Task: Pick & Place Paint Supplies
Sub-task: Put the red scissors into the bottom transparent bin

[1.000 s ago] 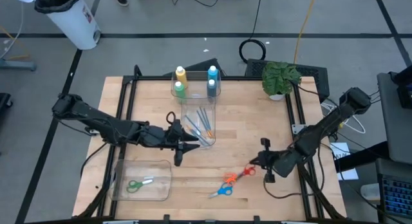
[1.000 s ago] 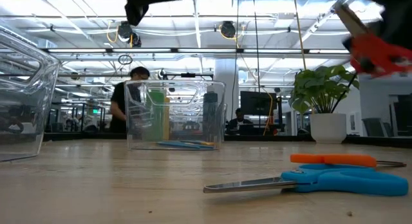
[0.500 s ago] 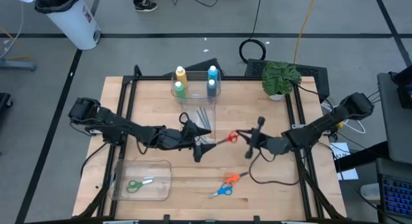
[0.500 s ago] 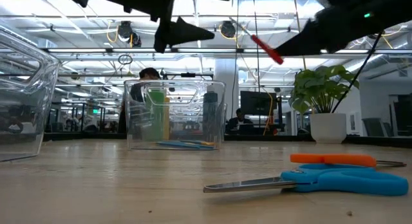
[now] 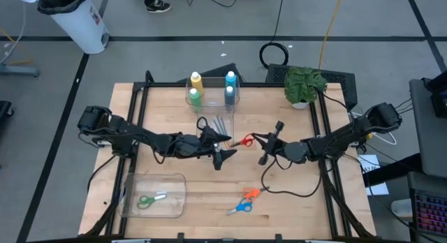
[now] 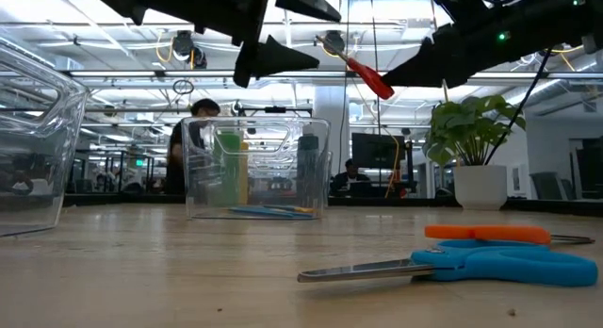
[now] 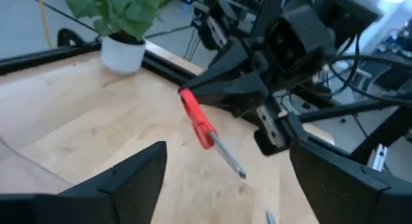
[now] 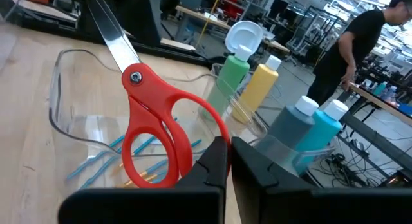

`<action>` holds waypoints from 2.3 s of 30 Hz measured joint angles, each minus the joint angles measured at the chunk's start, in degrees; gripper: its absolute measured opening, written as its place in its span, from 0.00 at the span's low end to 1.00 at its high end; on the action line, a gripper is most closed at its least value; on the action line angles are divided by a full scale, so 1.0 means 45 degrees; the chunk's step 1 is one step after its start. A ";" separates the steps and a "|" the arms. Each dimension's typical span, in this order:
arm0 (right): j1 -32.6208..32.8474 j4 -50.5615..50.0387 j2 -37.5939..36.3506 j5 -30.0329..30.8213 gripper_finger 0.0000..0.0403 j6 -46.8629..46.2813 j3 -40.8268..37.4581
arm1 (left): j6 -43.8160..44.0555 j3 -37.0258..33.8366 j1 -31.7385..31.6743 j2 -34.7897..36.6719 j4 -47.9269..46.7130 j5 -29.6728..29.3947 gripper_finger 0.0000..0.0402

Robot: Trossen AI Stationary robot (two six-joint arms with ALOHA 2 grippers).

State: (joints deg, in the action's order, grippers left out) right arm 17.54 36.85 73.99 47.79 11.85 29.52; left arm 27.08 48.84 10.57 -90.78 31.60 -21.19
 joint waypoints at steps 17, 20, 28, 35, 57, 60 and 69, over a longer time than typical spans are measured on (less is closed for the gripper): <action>0.0000 0.0333 -0.0004 0.0029 0.00 0.0238 0.0010 | 0.0047 0.0000 -0.0108 0.0000 -0.0118 0.0261 0.36; 0.0000 0.0335 -0.0004 0.0029 0.00 0.0234 0.0010 | 0.0047 0.0000 -0.0103 0.0000 -0.0118 0.0332 0.29; 0.0021 0.0299 -0.0023 0.0240 0.00 0.0246 0.0010 | -0.0321 -0.0022 -0.0119 0.0000 -0.0294 0.0182 0.04; 0.0237 0.0323 -0.0047 0.0099 0.05 0.0133 0.0010 | -0.0429 -0.0024 -0.0099 0.0145 -0.0539 -0.0163 0.02; 0.2297 -0.1119 -0.2641 0.0024 0.46 -0.0820 0.0019 | 0.2416 0.0005 0.6550 0.6524 -0.9545 0.0797 0.01; 0.2297 -0.1116 -0.2641 0.0029 0.45 -0.0820 0.0019 | 0.4635 0.0010 0.8106 0.6861 -1.0770 0.0101 0.01; 0.2293 -0.1119 -0.2641 0.0032 0.43 -0.1199 0.0019 | 1.1624 0.0005 1.2326 0.7429 -1.5817 -0.3997 0.01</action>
State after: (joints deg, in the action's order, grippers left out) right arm 27.86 31.81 62.11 47.94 6.46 29.61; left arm 79.39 48.86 66.04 -57.35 -39.58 -39.17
